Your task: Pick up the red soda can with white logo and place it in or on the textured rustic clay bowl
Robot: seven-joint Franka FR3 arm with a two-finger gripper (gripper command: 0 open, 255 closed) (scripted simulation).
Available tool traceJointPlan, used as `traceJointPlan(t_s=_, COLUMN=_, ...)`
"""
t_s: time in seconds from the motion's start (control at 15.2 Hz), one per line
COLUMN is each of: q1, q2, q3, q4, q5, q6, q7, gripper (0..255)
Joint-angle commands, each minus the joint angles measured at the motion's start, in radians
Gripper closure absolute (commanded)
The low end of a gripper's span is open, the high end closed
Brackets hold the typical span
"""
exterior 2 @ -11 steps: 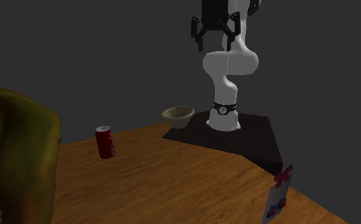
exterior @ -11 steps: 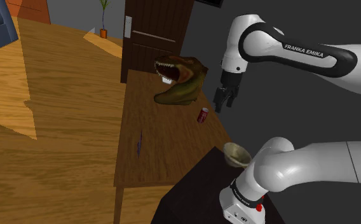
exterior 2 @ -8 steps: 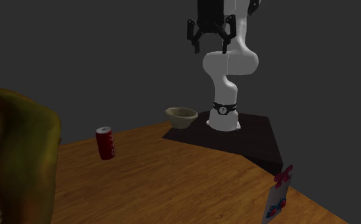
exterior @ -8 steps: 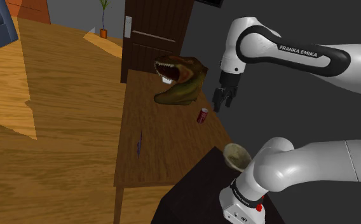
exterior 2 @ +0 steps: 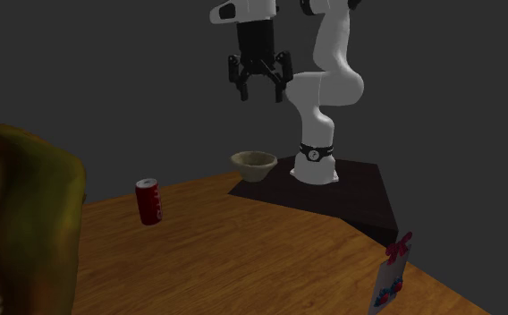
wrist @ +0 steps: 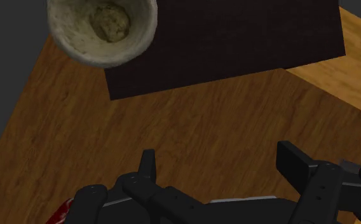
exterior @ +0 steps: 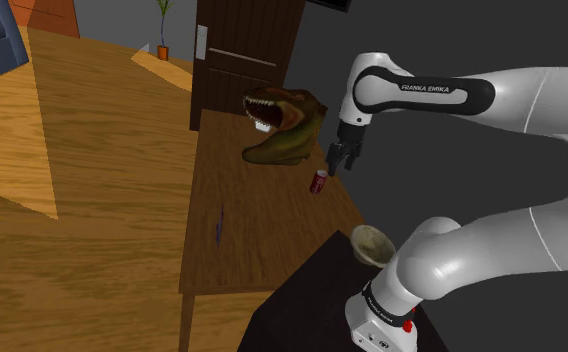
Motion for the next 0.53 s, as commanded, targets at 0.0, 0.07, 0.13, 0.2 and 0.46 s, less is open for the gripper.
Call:
traceJointPlan(t_s=0.0, q1=-0.014, q2=0.053, q3=-0.037, q4=0.006, q5=-0.014, q6=0.061, q7=-0.032, gripper=0)
traceJointPlan(t_s=0.07, q1=-0.019, q2=0.082, q3=-0.054, q4=0.011, q5=-0.016, q6=0.09, q7=-0.046, gripper=0)
traceJointPlan(t_s=0.13, q1=-0.023, q2=0.111, q3=-0.07, q4=0.017, q5=-0.018, q6=0.118, q7=-0.061, gripper=0)
traceJointPlan(t_s=0.2, q1=-0.027, q2=0.142, q3=-0.087, q4=0.025, q5=-0.018, q6=0.147, q7=-0.075, gripper=0)
traceJointPlan(t_s=0.46, q1=-0.04, q2=0.274, q3=-0.15, q4=0.068, q5=-0.003, q6=0.253, q7=-0.141, gripper=0)
